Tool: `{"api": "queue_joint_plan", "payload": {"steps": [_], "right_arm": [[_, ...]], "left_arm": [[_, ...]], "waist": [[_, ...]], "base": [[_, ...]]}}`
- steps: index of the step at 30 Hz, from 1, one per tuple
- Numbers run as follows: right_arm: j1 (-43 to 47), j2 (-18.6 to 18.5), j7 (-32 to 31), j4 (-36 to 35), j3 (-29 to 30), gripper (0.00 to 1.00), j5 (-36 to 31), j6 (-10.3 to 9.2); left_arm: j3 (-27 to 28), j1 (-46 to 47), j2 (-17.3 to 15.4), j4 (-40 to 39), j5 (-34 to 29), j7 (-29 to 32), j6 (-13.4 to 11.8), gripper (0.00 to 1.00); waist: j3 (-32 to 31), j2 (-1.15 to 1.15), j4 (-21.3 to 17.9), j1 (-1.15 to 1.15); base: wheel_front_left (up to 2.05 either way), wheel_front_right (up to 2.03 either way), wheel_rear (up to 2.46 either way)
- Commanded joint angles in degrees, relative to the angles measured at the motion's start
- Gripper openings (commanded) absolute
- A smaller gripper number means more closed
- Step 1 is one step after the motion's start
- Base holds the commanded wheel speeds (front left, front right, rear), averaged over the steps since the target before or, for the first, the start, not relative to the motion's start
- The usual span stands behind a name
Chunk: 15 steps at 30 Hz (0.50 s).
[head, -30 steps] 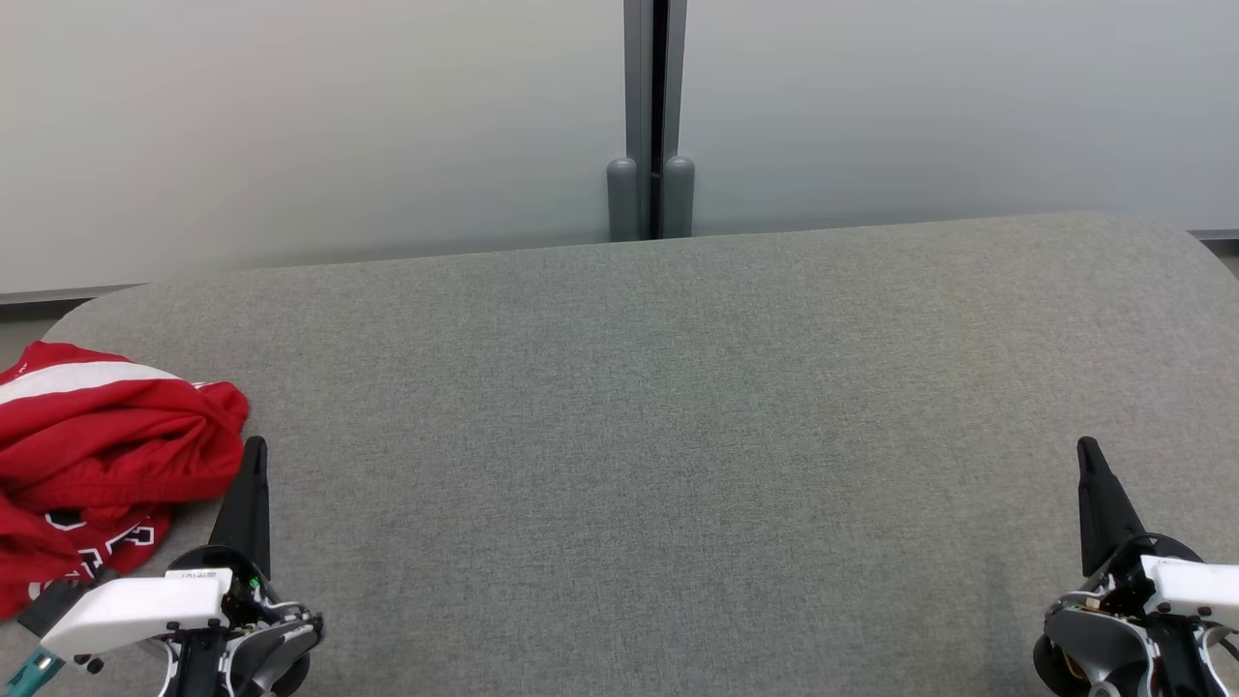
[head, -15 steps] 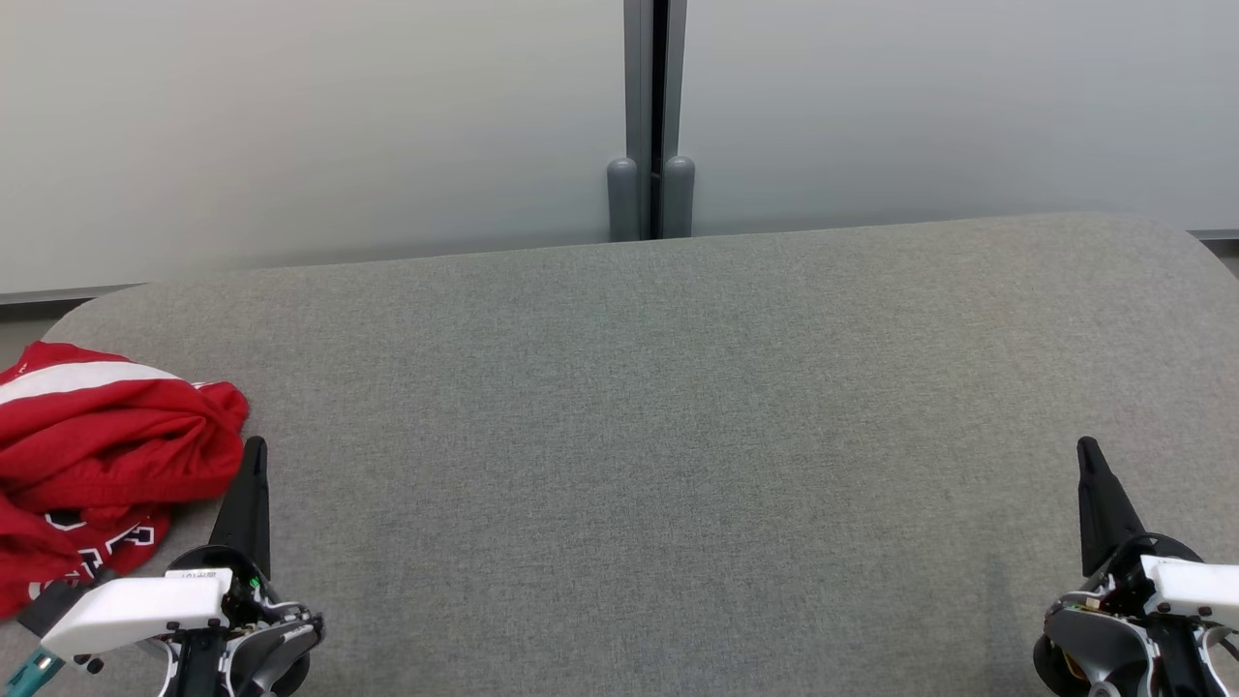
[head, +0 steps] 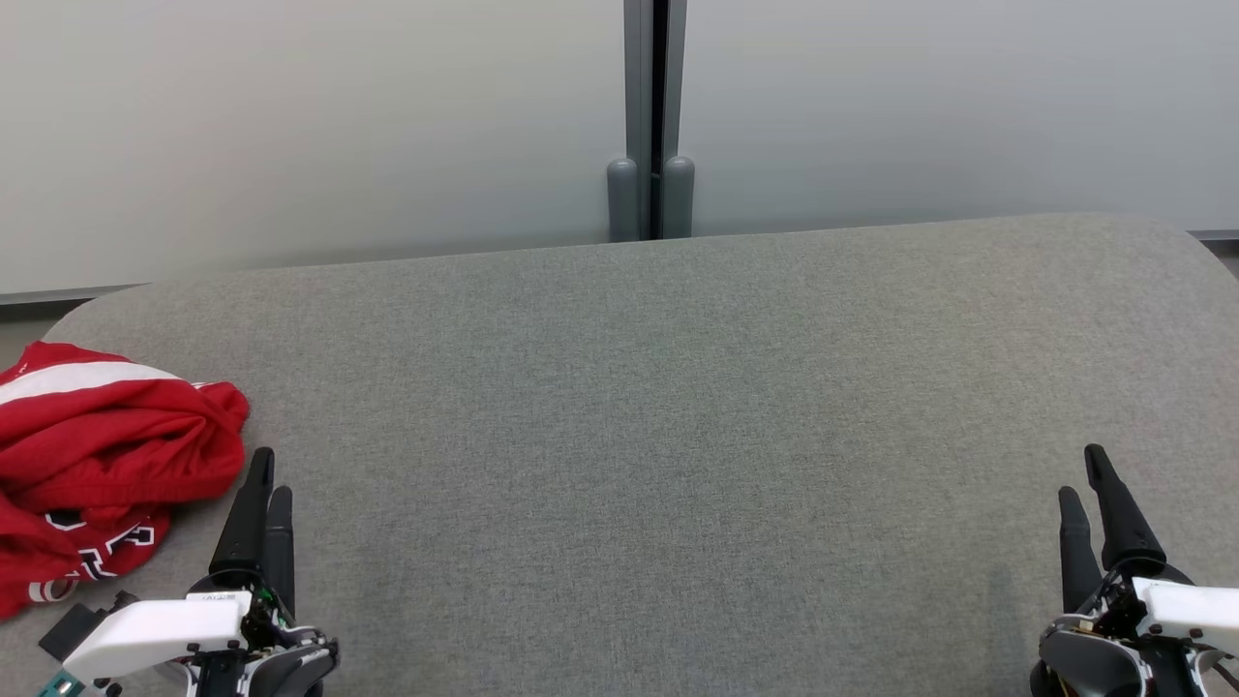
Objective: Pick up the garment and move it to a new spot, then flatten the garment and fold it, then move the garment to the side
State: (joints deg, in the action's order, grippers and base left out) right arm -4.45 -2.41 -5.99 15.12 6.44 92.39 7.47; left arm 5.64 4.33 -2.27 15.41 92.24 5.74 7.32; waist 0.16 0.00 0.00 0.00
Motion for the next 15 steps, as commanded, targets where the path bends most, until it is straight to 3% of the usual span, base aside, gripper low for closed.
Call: {"api": "queue_joint_plan", "payload": {"steps": [1,15], "right_arm": [[-1.09,-0.42,0.54,-1.54,-0.2,1.0,-0.75,0.01],[-1.3,-2.27,4.69,-3.63,-1.96,1.0,-13.25,0.02]], "left_arm": [[-0.51,1.83,-0.4,-1.29,-0.68,-0.58,0.1,1.0],[-2.29,2.95,-0.7,-3.98,-12.79,-4.33,0.12,1.0]], "waist": [[-0.01,0.0,0.01,0.0],[-0.11,0.0,0.09,0.0]], "base": [[0.0,0.0,0.0],[0.0,0.0,0.0]]}}
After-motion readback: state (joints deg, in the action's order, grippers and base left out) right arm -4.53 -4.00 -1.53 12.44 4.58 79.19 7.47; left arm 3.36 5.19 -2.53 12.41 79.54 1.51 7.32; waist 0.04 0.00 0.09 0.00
